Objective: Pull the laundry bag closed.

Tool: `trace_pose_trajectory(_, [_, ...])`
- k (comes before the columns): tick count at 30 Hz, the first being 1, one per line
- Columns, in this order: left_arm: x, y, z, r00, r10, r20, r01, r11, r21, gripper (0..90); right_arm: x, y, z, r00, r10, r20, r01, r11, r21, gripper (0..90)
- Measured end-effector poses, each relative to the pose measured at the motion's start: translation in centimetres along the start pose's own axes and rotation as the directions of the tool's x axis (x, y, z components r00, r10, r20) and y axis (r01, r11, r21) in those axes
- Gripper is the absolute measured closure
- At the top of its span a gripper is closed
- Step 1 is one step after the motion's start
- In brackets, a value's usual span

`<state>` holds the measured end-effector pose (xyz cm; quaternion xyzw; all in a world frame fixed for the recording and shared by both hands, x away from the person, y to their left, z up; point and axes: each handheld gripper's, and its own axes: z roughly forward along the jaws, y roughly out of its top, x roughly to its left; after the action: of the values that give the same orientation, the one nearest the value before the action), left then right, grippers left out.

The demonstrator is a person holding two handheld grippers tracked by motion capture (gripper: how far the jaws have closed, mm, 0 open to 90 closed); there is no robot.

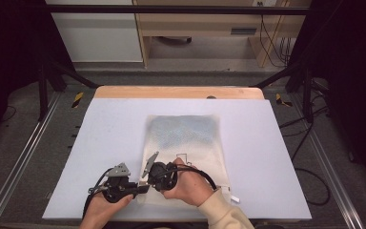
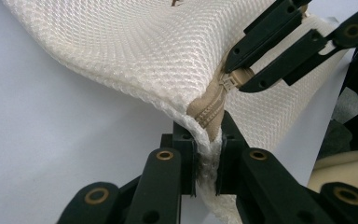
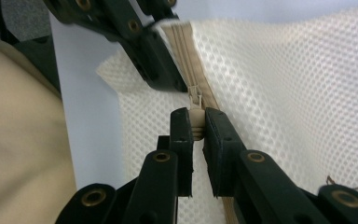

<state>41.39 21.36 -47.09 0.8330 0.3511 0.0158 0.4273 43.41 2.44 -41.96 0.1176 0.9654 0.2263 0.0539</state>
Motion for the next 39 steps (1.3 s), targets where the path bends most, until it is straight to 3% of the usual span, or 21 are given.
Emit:
trace_pose_trajectory(21, [-0.5,0.1,0.0,0.9988,0.042,-0.025,-0.042,0.999,0.014,81.4,-0.6,-1.9,-0.1,0.9993,0.037,-0.005,-0.037,0.999,-0.02,82.3])
trace_pose_trajectory(39, [-0.6,0.1,0.1,0.9985,0.051,-0.017,-0.051,0.9985,0.02,81.3,-1.0,-3.1,-0.7,0.9981,0.061,-0.005,-0.061,0.998,-0.033,82.2])
